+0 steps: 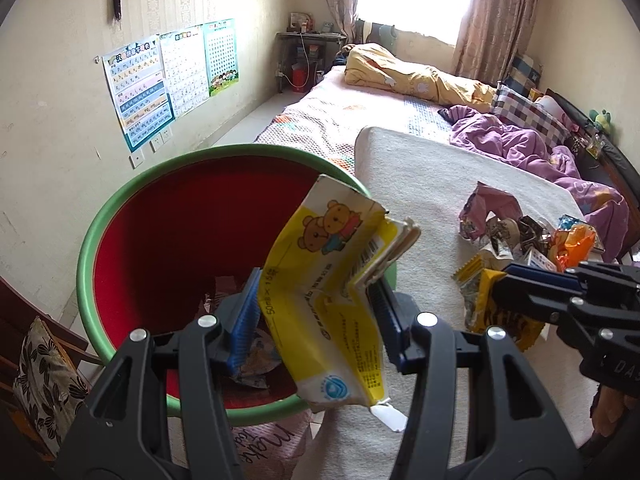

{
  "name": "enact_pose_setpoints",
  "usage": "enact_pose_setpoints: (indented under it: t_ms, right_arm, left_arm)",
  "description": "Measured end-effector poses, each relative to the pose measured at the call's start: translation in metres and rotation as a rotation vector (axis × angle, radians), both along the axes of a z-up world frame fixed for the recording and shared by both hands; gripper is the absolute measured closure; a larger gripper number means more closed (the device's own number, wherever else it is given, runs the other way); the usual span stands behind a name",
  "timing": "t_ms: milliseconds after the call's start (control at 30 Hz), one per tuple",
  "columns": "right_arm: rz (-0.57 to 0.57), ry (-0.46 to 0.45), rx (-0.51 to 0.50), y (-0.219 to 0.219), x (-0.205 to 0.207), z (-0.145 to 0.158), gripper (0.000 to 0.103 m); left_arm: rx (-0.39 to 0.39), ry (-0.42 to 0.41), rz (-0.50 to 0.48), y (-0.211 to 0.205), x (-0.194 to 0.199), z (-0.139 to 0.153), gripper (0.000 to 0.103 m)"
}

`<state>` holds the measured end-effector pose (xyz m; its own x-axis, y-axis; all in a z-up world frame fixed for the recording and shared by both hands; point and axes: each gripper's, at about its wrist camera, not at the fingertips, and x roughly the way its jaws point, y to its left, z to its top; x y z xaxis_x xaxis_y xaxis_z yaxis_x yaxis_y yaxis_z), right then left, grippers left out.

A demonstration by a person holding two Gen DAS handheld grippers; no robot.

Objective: Collect trash
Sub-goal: 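Carry the yellow bag and yellow wrapper over the red bucket with both tools, then open both tools over the red bucket to drop the items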

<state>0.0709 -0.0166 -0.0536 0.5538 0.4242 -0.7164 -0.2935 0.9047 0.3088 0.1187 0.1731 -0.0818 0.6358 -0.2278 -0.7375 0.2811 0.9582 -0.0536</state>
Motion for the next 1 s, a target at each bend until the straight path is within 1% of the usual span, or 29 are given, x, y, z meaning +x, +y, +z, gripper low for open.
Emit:
enact_pose_setpoints:
  t_ms: [333,567,1000]
  right_arm:
    - [0.022,-0.014,-0.003,0.015,0.013,0.0,0.088]
    - [0.036,-0.04,0.008,0.03,0.02,0.005,0.088]
    - [0.061,-0.042,0.006,0.064,0.05,0.002,0.088]
  left_arm:
    - [0.005,-0.004,0.028,0.021,0.01,-0.001,0.052]
    - [0.017,0.008,0.058,0.038,0.018,-0.008,0.052]
    - [0.037,0.027,0.086,0.06,0.034,-0.016,0.052]
